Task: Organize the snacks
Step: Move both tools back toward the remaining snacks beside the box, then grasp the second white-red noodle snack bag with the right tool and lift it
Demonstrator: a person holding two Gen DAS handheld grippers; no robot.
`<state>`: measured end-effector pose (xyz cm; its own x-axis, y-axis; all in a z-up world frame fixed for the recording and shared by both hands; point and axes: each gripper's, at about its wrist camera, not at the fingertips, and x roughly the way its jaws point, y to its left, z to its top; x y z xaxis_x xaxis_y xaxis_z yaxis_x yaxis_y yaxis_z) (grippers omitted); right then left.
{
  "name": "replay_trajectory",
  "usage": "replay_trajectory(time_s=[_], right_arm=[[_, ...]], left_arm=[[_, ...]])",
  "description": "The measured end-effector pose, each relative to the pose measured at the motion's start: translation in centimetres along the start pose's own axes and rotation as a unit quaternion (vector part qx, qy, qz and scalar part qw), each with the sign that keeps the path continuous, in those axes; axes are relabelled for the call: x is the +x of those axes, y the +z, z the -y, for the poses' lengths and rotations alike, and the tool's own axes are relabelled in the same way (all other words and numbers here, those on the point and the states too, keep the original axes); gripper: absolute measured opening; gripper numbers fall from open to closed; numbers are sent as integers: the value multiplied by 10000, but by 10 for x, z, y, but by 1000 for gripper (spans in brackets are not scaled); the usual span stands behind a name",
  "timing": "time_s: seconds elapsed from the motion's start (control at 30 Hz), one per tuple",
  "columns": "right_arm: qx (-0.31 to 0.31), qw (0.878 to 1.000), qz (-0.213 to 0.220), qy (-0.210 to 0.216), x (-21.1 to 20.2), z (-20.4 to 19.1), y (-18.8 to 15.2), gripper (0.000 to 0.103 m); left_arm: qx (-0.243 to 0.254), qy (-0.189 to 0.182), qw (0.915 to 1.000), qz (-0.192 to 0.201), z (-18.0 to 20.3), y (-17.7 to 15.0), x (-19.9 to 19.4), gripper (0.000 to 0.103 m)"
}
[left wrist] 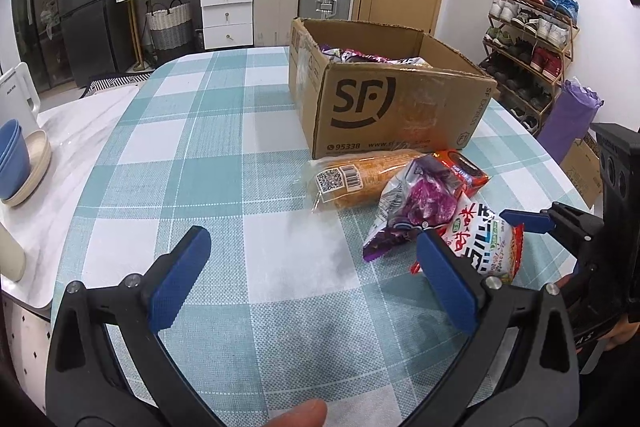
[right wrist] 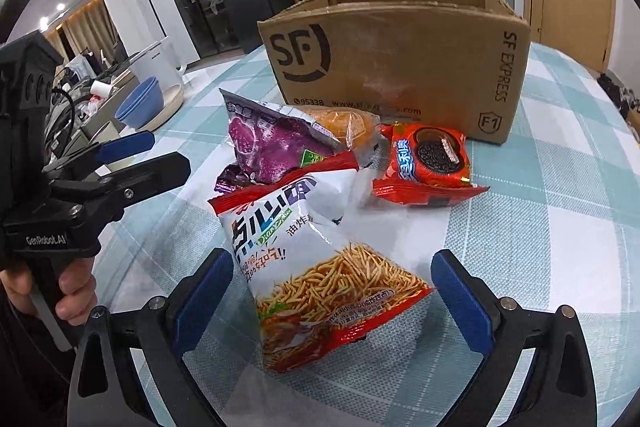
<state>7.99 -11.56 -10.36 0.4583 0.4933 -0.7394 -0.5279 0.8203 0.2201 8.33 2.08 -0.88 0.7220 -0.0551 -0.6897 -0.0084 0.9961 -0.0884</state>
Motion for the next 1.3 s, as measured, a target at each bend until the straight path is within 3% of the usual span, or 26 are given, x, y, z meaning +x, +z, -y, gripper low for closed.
replay_trajectory(time_s=[0.17,0.7,0.97,1.3], right_arm=[[14,10000,24,77,-2,2,-2,99],[-111,9997,105,186,-12,4,-5,72],[-159,9981,558,213,-30,2,-2,68],[64,9940,1069,-225,-60,21,6,68]], left_arm=[[-52,12,10000,-26,-3,-1,3,102],[-53,35,10000,-40,-3,-1,5,102],[-101,43,9999,-27,-8,-1,4,102],[-189,-15,9998,-47,-10,0,5,102]])
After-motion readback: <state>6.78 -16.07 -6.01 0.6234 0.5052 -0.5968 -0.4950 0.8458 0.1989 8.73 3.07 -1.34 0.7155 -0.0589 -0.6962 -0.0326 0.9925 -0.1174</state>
